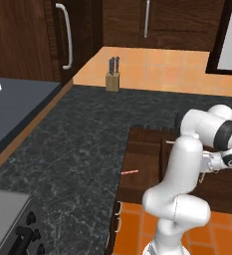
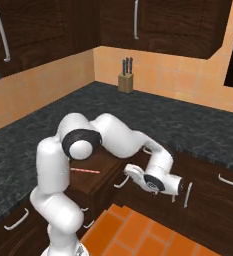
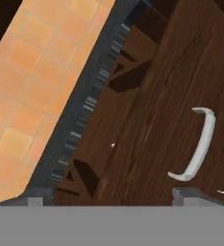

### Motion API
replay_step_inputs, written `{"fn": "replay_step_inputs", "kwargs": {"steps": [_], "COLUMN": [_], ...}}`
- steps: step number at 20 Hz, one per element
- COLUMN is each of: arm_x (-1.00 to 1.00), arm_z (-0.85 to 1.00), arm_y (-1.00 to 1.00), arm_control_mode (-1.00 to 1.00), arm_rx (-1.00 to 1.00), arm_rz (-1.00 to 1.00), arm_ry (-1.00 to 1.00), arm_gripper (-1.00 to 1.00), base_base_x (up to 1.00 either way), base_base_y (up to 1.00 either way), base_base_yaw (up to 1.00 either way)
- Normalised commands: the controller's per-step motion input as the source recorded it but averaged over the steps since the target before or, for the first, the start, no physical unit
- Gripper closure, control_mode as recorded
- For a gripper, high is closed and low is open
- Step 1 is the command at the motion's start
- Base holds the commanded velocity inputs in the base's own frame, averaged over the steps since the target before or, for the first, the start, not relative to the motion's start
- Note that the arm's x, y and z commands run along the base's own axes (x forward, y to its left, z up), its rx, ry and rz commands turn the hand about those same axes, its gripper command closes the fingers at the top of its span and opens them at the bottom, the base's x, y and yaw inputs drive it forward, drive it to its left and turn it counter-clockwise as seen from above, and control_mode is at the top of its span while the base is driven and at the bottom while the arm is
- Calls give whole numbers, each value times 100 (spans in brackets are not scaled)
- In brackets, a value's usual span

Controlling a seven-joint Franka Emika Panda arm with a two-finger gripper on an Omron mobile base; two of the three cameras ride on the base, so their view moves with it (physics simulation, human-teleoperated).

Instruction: Take a straw from the drawer in front and place it inside the glass cup on the dining counter.

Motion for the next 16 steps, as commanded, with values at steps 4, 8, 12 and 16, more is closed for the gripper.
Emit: {"fn": "replay_step_inputs", "kwargs": {"steps": [4,8,12,16], "arm_x": [14,57,60,56], "arm_z": [91,43,1,-23], "arm_y": [45,46,56,41], "arm_control_mode": [-100,-100,-100,-100], "arm_rx": [-21,-14,-13,-9], "arm_rz": [-3,0,0,0], "arm_ry": [10,32,35,18], "arm_gripper": [-100,-100,-100,-100], "base_base_x": [0,0,0,0], "base_base_y": [0,0,0,0], "base_base_yaw": [0,0,0,0]}}
